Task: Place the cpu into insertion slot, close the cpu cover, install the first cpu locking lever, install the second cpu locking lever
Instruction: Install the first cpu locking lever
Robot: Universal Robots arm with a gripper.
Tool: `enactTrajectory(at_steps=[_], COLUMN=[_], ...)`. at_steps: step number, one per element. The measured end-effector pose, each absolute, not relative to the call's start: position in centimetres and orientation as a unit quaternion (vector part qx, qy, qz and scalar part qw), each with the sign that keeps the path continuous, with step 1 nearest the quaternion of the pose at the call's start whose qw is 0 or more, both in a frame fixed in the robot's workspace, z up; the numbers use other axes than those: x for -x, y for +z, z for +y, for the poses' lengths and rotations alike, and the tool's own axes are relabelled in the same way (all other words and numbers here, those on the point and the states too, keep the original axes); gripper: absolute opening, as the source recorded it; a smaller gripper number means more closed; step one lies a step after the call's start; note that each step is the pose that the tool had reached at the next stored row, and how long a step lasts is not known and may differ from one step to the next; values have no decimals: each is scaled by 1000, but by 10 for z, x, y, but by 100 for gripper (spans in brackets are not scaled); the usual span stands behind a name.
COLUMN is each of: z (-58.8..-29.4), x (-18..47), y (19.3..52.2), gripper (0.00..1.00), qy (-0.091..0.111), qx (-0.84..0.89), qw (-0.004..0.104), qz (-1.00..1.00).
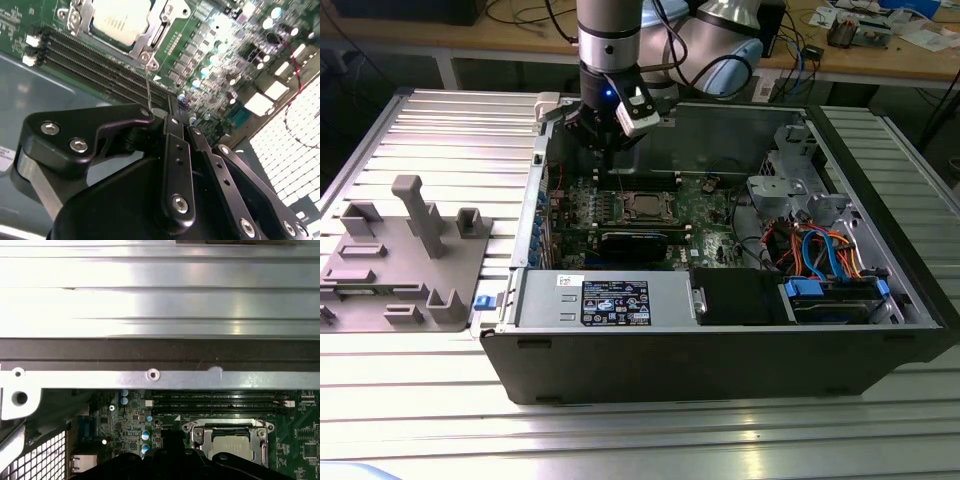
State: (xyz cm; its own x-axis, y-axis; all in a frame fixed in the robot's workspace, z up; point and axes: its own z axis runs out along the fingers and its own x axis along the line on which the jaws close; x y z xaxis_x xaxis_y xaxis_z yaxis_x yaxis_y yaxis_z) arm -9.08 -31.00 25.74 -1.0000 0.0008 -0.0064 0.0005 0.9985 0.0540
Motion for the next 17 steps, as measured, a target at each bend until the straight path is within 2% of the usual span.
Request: enactTrajectory(at_steps=[17], z=[-310], x=[63], y=[256], gripper=[11], qy=[27], qx=[0], qw=[1], qz=[1000])
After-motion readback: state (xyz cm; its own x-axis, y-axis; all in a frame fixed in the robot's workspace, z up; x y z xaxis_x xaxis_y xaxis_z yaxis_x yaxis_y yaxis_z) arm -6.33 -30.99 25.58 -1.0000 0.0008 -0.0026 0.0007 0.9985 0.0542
